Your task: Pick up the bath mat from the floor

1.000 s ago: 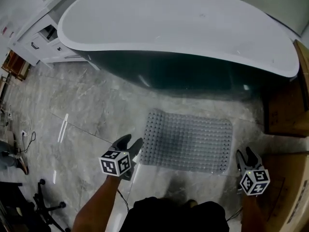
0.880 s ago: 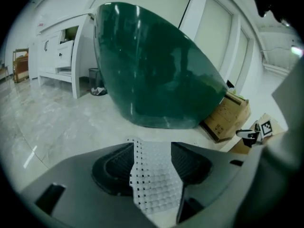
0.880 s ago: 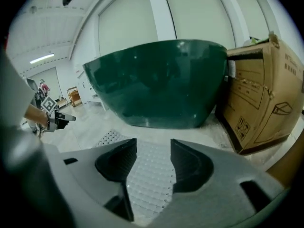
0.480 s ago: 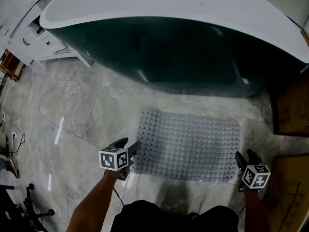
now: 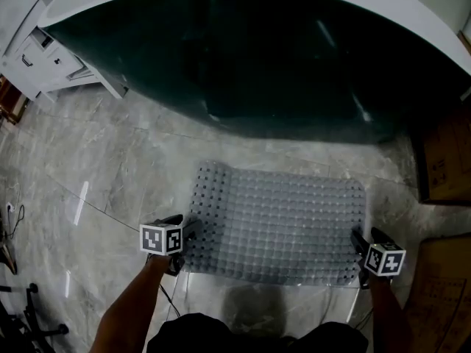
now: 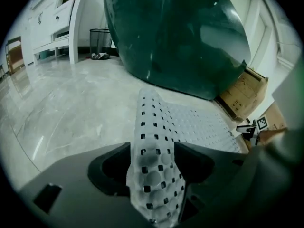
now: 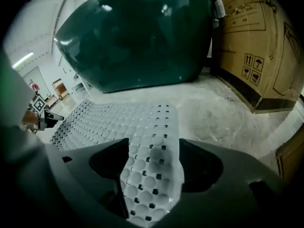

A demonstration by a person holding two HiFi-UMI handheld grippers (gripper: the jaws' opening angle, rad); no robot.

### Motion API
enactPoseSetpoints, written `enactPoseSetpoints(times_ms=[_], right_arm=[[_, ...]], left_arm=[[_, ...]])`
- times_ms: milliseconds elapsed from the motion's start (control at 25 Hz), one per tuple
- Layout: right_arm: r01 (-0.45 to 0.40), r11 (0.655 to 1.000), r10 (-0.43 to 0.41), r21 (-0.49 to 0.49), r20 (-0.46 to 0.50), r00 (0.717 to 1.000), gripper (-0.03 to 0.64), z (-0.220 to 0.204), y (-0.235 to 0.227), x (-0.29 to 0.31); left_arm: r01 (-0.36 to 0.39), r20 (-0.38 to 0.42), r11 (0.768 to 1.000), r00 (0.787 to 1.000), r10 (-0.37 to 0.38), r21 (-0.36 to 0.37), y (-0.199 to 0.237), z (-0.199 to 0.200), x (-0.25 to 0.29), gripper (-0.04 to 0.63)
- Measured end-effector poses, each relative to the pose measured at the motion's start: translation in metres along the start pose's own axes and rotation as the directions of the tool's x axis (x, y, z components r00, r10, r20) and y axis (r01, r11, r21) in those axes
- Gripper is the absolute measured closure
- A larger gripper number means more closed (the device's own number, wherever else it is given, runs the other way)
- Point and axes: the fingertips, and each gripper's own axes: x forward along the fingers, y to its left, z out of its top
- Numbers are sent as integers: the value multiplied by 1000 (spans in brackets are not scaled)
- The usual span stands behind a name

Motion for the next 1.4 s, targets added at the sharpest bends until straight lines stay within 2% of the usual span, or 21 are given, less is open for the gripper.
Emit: enactPoseSetpoints(times_ms=[240,400,560,720,1000,1240,1400], right_arm=[[20,999,-18,42,-46,999,282,-23,-16,27],[29,999,-27,37,-68,997,278,-31,-19,40],[50,998,-48,31,-58,997,275,-31,-19,43],[58,998,-57,37,-46,997,323,-32,-14,41],[-29,999,29,39,-10,1000,466,-25,7,37],[-83,996,82,13,48,995,536,-10,27,21],[-138,990,135,19,120,984,552,2,39,5]], left_arm=[[-12,-44,1000,999,11,-27,9,-13,27,331],[6,-55,999,998,-9,-46,10,-19,36,330],[-6,-51,1000,999,5,-29,11,-18,40,330],[-28,-26,1000,999,27,-10,10,-17,38,341],[51,27,999,998,-51,2,-8,-11,32,436],[77,70,996,994,-81,54,-24,0,21,495],[61,145,994,987,-74,92,-37,19,2,531]])
